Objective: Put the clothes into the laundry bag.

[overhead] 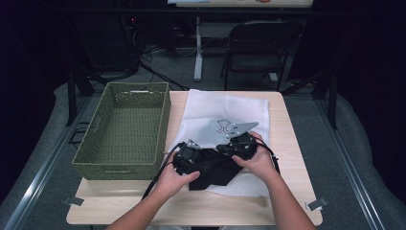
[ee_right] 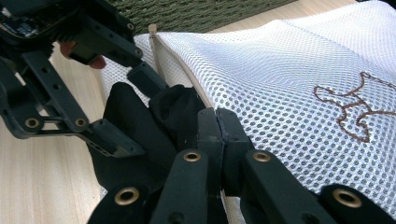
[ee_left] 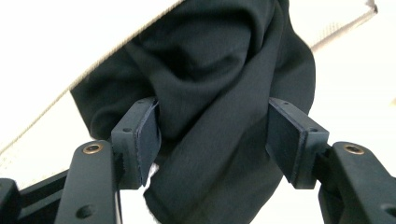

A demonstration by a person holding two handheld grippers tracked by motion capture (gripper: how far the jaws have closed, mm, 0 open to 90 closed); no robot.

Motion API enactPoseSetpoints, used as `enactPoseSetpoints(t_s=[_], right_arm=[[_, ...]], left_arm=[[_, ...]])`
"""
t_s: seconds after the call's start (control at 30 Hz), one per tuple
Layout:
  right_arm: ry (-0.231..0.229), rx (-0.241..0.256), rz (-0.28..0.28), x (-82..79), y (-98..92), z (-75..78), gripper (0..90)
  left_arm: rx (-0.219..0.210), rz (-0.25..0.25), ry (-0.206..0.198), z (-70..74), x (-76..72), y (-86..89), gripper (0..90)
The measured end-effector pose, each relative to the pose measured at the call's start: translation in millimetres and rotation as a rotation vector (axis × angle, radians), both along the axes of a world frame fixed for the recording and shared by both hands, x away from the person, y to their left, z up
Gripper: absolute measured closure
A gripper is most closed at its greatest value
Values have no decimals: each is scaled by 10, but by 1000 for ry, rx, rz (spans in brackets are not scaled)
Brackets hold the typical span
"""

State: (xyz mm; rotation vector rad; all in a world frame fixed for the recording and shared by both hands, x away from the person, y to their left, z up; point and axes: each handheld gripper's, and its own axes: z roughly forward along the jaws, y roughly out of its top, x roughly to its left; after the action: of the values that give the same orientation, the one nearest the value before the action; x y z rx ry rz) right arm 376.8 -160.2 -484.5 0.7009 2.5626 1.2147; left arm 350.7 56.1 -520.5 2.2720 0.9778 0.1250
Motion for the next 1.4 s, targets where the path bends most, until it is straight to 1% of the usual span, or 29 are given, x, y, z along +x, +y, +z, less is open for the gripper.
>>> enactPoseSetpoints(t_s=[0.03,0.07,0.13,0.2,0.33,0.43,0.53,0.6,0.7,0.73,0.77,0.83,0.9,0.93,1.03,1.07,1.1,1.17,1.2,1.23,1.3,1.33,1.37,1.4], right_arm=[[1,0,0,0,0,0,897],[0,0,1,0,0,1,897],[0,0,1,-1,0,2,897],[1,0,0,-1,0,2,897],[0,0,0,-1,2,2,896],[-1,0,-1,-2,0,4,897],[-2,0,-1,-2,0,4,896],[-1,1,-2,-2,3,3,897],[-1,0,-2,-4,4,4,896],[-1,0,-1,-3,3,4,896],[0,0,-2,-3,4,4,896],[-1,0,-2,-5,5,4,897],[-3,-1,-3,-8,5,6,896],[-3,-1,-3,-8,4,6,896],[-2,0,-3,-9,3,7,896],[-3,0,-2,-9,3,7,896],[-3,0,-3,-9,4,7,896],[-4,-1,-3,-9,5,7,896],[-4,-1,-2,-9,5,7,896],[-5,-1,-2,-8,4,6,896],[-3,-1,-2,-6,5,5,897],[-2,-1,-2,-6,6,4,896],[-2,-2,-2,-8,8,3,896],[-2,-3,-2,-9,10,3,896]], left_arm=[[4,2,0,-2,-16,14,375],[2,-3,9,-2,-23,26,376],[8,1,6,-10,-51,58,376],[9,-4,13,-27,-72,87,376],[16,-15,37,-64,-113,137,383],[20,-22,46,-92,-147,162,401],[28,-31,56,-122,-177,178,439],[43,-38,57,-148,-197,185,503],[60,-49,50,-181,-217,183,666],[61,-50,45,-186,-222,174,704],[57,-55,42,-184,-222,172,763],[49,-57,30,-161,-217,169,830],[28,-46,23,-124,-199,176,875],[18,-34,16,-93,-184,181,883],[7,-18,2,-12,-130,208,889],[2,-12,2,5,-110,213,889],[10,-3,-5,19,-96,215,889],[4,13,-11,38,-49,219,889],[10,23,-16,44,-31,216,889],[6,30,-15,41,-11,211,887],[18,36,-11,22,36,205,870],[16,54,10,-13,71,196,853],[25,56,20,-36,94,192,824],[38,63,20,-76,116,179,809]])
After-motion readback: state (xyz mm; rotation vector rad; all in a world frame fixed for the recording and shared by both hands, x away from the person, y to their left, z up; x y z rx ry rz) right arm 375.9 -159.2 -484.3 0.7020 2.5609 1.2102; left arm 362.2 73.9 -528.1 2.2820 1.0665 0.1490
